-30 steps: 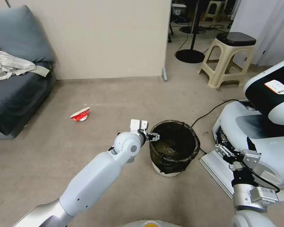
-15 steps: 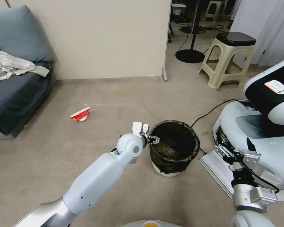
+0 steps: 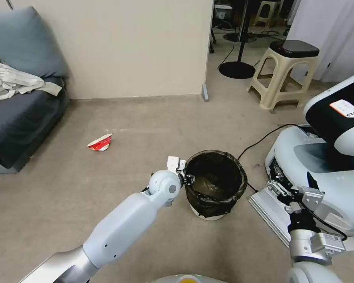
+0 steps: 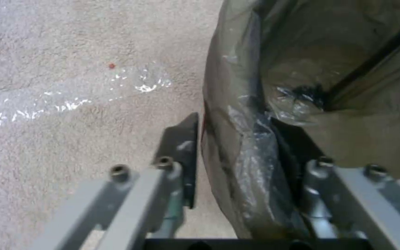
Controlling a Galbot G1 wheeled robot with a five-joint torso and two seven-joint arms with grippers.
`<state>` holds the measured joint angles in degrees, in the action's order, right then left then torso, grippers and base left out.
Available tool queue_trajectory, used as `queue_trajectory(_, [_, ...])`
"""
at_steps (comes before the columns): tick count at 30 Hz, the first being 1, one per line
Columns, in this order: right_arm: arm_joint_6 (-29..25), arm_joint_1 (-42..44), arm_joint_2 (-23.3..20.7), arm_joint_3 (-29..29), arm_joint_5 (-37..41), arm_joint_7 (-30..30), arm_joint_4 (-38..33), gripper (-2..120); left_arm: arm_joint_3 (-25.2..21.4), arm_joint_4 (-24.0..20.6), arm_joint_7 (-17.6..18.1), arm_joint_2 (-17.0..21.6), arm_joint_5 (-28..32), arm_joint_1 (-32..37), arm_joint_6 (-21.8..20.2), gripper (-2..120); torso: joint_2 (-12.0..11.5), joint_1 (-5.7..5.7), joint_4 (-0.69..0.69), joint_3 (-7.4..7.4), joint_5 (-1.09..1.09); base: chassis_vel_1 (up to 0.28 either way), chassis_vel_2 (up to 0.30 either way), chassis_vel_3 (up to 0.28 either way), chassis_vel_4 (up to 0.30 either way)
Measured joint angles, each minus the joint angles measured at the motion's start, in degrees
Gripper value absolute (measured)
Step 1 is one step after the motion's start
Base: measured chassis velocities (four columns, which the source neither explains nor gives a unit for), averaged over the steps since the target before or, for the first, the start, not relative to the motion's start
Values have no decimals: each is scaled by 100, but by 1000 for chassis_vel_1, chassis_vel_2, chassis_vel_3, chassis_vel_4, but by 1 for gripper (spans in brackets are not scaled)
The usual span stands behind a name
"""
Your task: Pick up the trash can from the floor.
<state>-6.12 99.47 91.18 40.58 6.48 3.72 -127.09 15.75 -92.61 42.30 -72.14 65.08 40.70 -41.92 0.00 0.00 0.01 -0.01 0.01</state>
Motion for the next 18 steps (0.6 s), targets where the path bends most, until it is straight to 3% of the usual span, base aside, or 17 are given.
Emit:
queue_trajectory(7, [-9, 10, 0, 8, 0, 10, 0, 100, 23, 17, 44, -31, 6, 4, 3, 3, 0, 0, 0, 0, 0, 0, 0, 0, 0])
queue_trajectory(18, [-17, 29, 0, 12, 0, 19, -21, 100, 21, -33, 73, -17, 22, 40, 41, 1, 0, 0, -1, 0, -2, 0, 0, 0, 0])
